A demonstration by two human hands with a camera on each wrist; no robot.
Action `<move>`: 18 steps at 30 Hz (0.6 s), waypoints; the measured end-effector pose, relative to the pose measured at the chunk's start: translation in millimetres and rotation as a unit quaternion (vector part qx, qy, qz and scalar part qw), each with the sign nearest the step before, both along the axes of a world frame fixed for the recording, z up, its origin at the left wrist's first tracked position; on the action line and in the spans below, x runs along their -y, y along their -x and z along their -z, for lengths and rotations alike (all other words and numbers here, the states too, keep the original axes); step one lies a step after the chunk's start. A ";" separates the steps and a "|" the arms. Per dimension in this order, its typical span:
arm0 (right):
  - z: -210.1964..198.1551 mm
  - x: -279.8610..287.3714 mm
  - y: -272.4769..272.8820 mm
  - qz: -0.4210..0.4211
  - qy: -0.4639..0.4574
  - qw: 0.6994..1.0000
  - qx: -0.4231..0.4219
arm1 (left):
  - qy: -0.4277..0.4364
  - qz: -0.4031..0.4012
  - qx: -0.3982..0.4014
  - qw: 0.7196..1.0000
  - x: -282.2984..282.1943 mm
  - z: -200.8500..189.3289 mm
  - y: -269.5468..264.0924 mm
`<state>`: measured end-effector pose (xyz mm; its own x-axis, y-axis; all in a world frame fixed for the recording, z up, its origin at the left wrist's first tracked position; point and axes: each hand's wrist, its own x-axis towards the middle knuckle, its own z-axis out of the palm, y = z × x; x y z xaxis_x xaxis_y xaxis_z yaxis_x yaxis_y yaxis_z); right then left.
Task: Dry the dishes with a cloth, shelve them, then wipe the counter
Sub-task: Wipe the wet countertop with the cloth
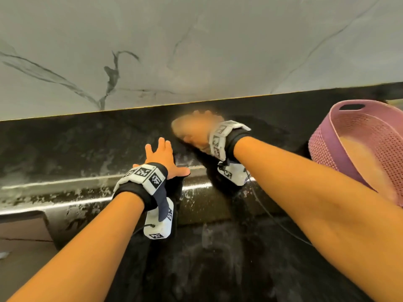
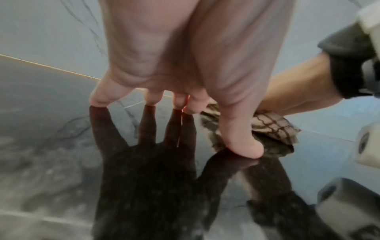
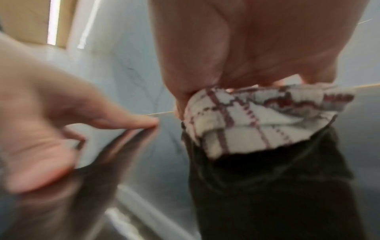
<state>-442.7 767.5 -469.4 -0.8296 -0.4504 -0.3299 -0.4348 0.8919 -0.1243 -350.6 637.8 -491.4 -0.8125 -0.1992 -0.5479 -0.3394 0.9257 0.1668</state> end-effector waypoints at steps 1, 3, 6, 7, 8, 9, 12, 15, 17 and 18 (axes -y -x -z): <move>-0.4 -18.3 14.3 0.055 0.021 0.998 -0.011 | 0.001 -0.004 0.005 1.000 -1.3 -1.9 -0.2; 0.7 -60.2 40.3 0.150 0.036 0.988 -0.029 | 0.002 -0.004 0.007 1.000 -3.3 -1.7 -0.5; 11.6 -121.5 70.1 0.270 0.019 0.962 0.014 | -0.002 -0.007 0.014 1.000 -3.7 -0.2 -0.2; 14.9 -131.2 77.9 0.309 0.031 0.950 0.025 | -0.002 0.000 0.021 1.000 -2.7 -0.6 2.6; 19.0 -135.8 86.5 0.330 0.041 0.943 0.027 | 0.001 0.012 0.026 1.000 0.5 -0.7 8.1; 24.0 -134.6 92.6 0.340 0.047 0.939 0.028 | 0.007 0.023 0.033 0.999 2.8 -0.4 13.5; 26.7 -96.8 86.6 0.358 0.054 0.932 0.019 | 0.028 0.050 0.031 0.998 4.8 -2.4 34.2; 16.3 -30.9 52.6 0.350 0.031 0.936 0.005 | 0.062 0.086 0.033 0.994 -1.3 -10.4 43.3; 16.9 9.5 42.7 0.286 0.024 0.957 0.045 | 0.057 0.080 0.035 0.995 -2.8 -10.8 42.8; 23.2 25.3 45.5 0.240 0.042 0.967 0.070 | 0.046 0.066 0.034 0.996 -1.2 -9.5 42.8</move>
